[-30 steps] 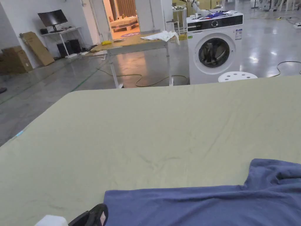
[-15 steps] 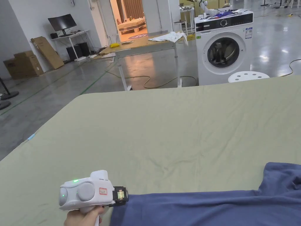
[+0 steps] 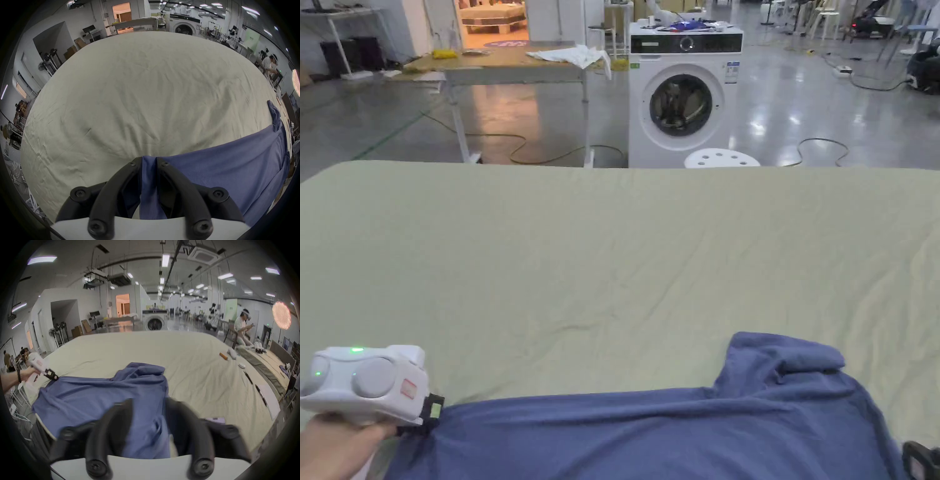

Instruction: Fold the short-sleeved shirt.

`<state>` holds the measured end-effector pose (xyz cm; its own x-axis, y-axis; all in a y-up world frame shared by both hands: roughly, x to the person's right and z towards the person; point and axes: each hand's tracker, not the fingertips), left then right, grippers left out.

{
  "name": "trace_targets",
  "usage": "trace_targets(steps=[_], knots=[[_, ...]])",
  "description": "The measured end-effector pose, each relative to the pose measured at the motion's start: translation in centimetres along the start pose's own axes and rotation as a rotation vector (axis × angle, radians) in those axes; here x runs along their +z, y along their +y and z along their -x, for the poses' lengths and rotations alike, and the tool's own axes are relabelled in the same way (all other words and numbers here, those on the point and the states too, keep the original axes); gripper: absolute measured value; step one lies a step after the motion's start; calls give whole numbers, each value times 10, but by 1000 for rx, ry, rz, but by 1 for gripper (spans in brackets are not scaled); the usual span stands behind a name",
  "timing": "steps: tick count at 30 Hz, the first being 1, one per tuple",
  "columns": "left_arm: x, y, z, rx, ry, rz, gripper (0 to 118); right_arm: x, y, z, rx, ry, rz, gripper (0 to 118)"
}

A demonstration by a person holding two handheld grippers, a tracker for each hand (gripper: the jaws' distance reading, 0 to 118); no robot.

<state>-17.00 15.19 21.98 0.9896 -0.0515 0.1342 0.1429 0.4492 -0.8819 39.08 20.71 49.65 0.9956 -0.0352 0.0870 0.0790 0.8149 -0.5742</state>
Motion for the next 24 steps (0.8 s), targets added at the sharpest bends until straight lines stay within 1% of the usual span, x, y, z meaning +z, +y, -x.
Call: trace_targets(steps=[1,3,4,6,7,8,10,12,13,14,15,16,17,18,19,20,21,22,24], knots=[[0,0,0,6,2,3,15,-20,20,-7,-38,17,41,69],[0,-1,-3,-7,9,5,15,-59,45,-23,-83,55,144,69],[1,-2,-5,-25,16,3,15,-80,53,-30,-77,44,190,69],[1,-4,-9,-63,28,-2,15,-118,63,-39,-65,-22,258,69],[2,-5,-11,-82,33,-4,15,-136,67,-43,-83,-40,315,69],[2,-5,-11,-84,33,-2,15,-152,68,-48,-118,-46,362,68],[2,-4,-11,-68,30,-4,15,-176,64,-55,-188,-34,396,65],[2,-4,-10,-63,28,-3,15,-191,57,-56,-222,-27,435,64],[2,-4,-10,-62,27,-4,15,-201,50,-63,-233,-25,447,63],[2,-5,-10,-62,26,-4,15,-205,46,-63,-234,-28,459,59],[2,-5,-10,-62,26,-5,15,-209,42,-61,-218,-47,471,50],[2,-5,-10,-61,26,-6,15,-208,39,-58,-174,-87,459,42],[2,-6,-10,-60,26,-9,15,-205,37,-55,-147,-102,439,35],[3,-7,-9,-56,24,-13,14,-202,37,-54,-152,-90,430,20],[6,-9,-8,-46,19,-24,10,-198,37,-54,-151,-79,418,3],[11,-14,-5,-34,5,-71,1,-194,38,-55,-161,-50,412,2],[19,-22,-1,-29,-22,-134,0,-185,38,-53,-159,-69,386,2],[29,-28,2,-31,-8,-193,0,-176,39,-54,-151,-50,353,2],[48,-41,17,5,-78,-268,0,-153,40,-55,-143,1,290,2]])
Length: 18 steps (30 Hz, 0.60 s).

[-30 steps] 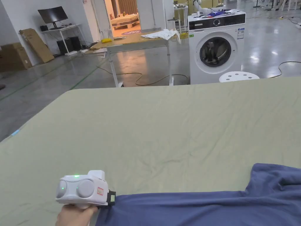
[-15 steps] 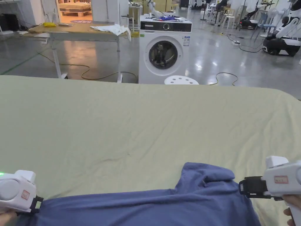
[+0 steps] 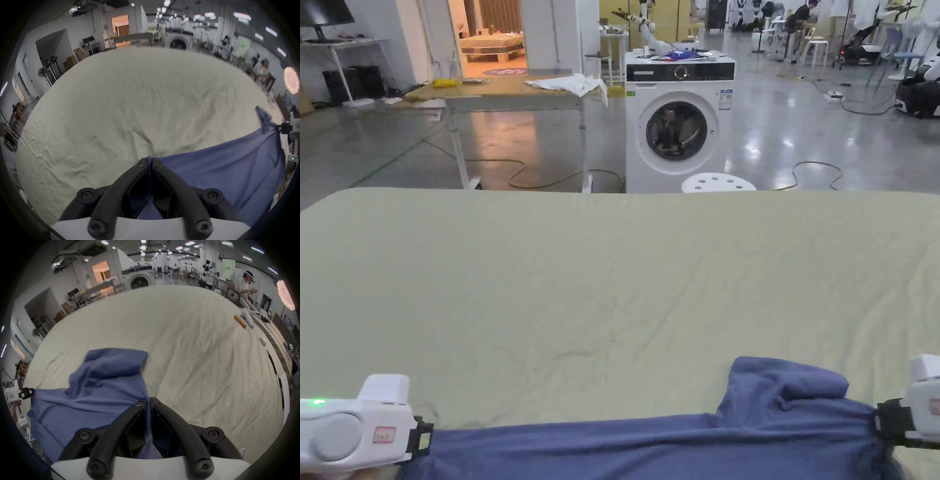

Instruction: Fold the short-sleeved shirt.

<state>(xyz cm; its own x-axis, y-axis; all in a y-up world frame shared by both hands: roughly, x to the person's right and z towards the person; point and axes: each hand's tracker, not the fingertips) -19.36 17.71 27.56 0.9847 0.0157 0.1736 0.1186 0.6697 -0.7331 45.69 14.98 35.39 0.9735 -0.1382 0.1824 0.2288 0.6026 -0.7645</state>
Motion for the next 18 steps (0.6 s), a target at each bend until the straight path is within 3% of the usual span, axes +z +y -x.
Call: trace_targets(steps=[6,12,18], knots=[[102,-46,46,211,-199,-114,0,100,-48,2,31,76,-168,2],[167,-110,51,233,-234,-91,0,167,-132,3,2,94,-210,2],[183,-159,36,211,-197,-23,0,189,-191,8,-53,66,-144,2]])
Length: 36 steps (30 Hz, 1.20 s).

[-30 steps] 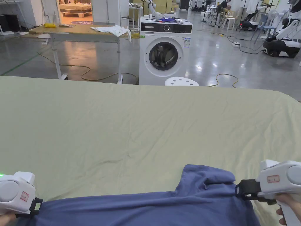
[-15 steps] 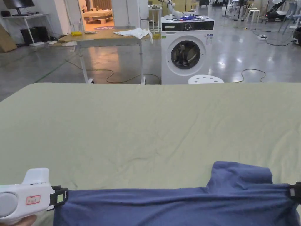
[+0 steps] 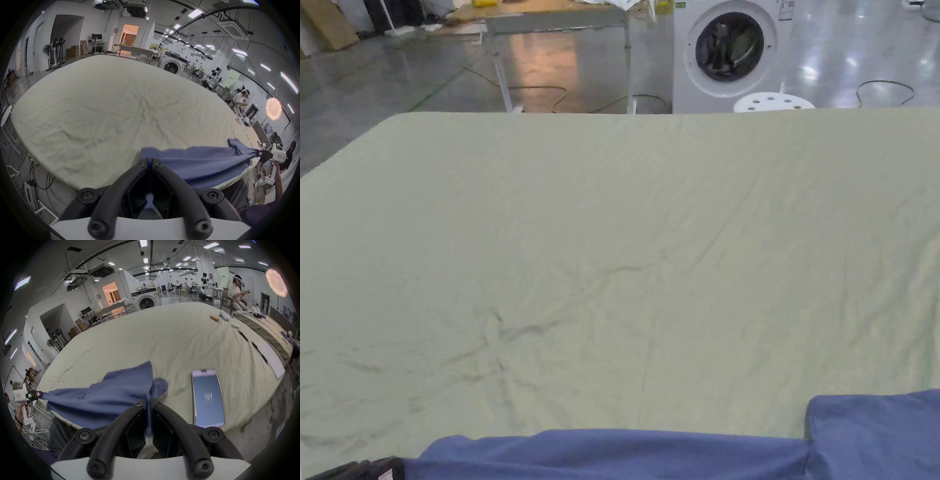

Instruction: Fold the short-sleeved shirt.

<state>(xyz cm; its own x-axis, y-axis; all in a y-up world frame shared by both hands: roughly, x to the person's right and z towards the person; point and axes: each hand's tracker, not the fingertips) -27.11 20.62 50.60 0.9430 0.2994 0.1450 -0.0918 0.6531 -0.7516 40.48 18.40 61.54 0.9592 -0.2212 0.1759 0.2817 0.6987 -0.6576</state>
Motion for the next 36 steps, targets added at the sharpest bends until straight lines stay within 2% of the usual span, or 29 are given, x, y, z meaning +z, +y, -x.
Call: trace_targets(steps=[2,7,8,9,10,11,12,13,15,18,21,26,28,29,30,32,35,36], knots=[[-3,-11,1,10,17,2,0,1,-13,-1,-25,-16,20,2],[-21,-19,-2,-21,51,67,0,-13,-27,-1,-22,-47,45,2],[-22,-21,-3,-28,51,60,2,-15,-28,0,-17,-49,50,2],[-22,-23,0,-32,52,41,15,-18,-30,4,-5,-55,59,3],[-21,-22,1,-31,42,28,30,-21,-31,5,14,-58,62,9],[-20,-21,1,-35,41,20,52,-22,-32,7,39,-64,56,27],[-17,-21,-1,-40,44,1,77,-22,-31,9,71,-76,48,62],[-13,-21,-4,-54,54,-37,83,-22,-31,13,89,-85,49,76],[-4,-18,-15,-91,83,-113,83,-17,-27,17,85,-92,0,74],[10,-16,-39,-102,176,-265,83,-4,-14,37,27,13,-125,74],[31,-18,-66,-108,125,-441,83,12,-2,65,92,55,-250,75],[52,-22,-111,-215,114,-588,82,28,7,108,200,59,-376,75],[56,-24,-122,-252,115,-595,71,32,8,119,218,62,-391,72],[57,-29,-120,-259,110,-592,60,32,8,123,223,67,-396,65],[59,-30,-122,-269,104,-590,43,32,7,125,227,79,-406,44],[61,-32,-124,-289,92,-591,25,32,6,127,226,98,-406,11],[65,-37,-124,-310,62,-582,0,29,3,127,225,111,-394,0],[65,-38,-124,-307,57,-578,0,28,2,128,224,112,-392,0]])
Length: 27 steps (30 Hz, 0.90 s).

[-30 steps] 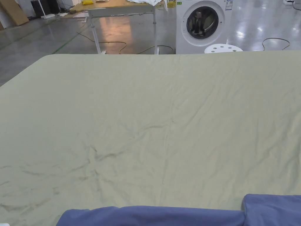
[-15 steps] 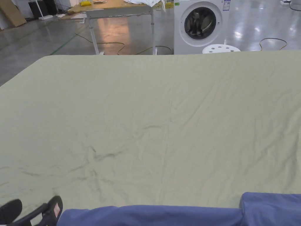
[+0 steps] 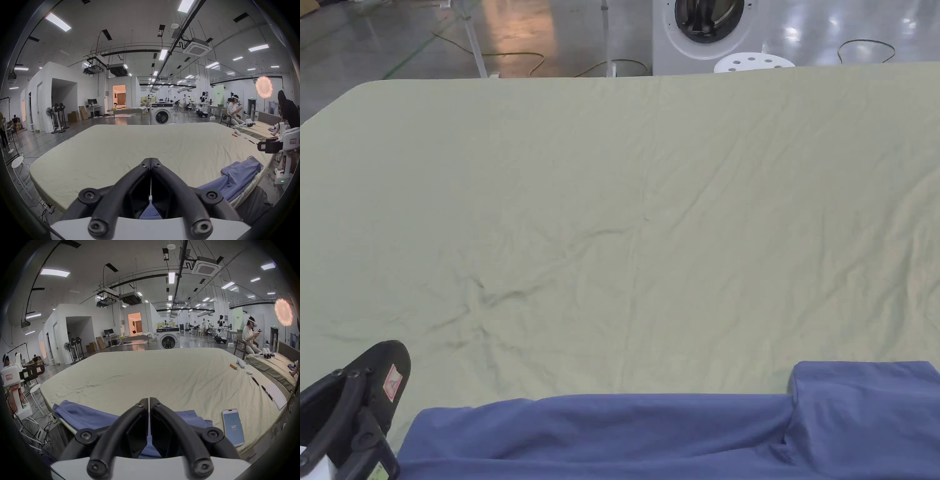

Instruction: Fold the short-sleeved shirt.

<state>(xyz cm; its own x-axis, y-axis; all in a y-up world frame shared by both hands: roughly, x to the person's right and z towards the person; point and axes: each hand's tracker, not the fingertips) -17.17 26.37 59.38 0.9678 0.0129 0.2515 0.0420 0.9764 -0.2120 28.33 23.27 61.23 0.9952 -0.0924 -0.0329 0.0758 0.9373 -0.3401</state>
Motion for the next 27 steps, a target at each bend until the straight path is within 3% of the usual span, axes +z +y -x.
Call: trace_targets(steps=[5,9,11,12,13,14,15,16,19,24,26,27], knots=[[-6,-6,15,46,-38,35,0,-2,-5,-2,-35,6,9,0],[-17,-8,48,204,-34,106,0,1,-11,-10,-33,-4,18,0],[-29,-14,77,290,-44,196,19,3,-24,-23,-54,1,25,0],[-39,-22,93,344,-45,272,50,3,-28,-26,-69,0,33,0],[-47,-31,105,391,-37,329,50,3,-31,-29,-82,2,42,0],[-53,-43,116,434,-23,360,59,3,-34,-32,-92,3,48,0],[-60,-56,130,483,-22,393,81,2,-38,-32,-97,2,56,0],[-65,-67,141,534,-31,426,93,2,-40,-34,-98,1,63,0],[-79,-99,173,763,-85,478,95,3,-45,-36,-90,-6,79,0],[-100,-146,201,1025,-205,494,94,3,-51,-43,-120,-7,89,0],[-107,-155,201,1086,-270,474,89,3,-53,-46,-128,-7,89,0],[-111,-155,202,1107,-285,457,81,2,-53,-44,-130,-11,90,0]])
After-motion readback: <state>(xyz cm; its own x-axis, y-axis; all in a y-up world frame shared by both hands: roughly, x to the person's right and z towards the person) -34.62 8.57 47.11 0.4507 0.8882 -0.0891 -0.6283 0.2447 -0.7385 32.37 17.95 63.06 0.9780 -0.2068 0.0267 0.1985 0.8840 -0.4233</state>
